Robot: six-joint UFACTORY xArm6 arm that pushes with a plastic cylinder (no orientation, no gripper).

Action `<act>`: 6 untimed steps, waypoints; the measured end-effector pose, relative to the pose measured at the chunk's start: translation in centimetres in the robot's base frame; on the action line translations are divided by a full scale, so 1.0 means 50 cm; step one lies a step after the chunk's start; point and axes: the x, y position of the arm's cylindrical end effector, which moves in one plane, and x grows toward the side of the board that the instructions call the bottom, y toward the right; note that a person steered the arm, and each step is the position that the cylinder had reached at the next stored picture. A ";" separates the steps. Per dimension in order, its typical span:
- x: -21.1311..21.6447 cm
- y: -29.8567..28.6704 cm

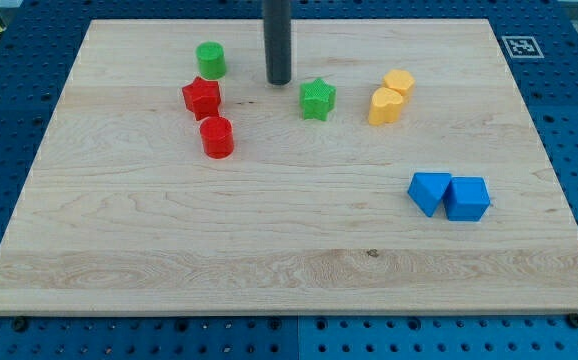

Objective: Point your arm at the yellow hexagon

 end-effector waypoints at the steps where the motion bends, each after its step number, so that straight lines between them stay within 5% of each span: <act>1: -0.044 0.059; 4: 0.028 0.383; 6: 0.100 0.379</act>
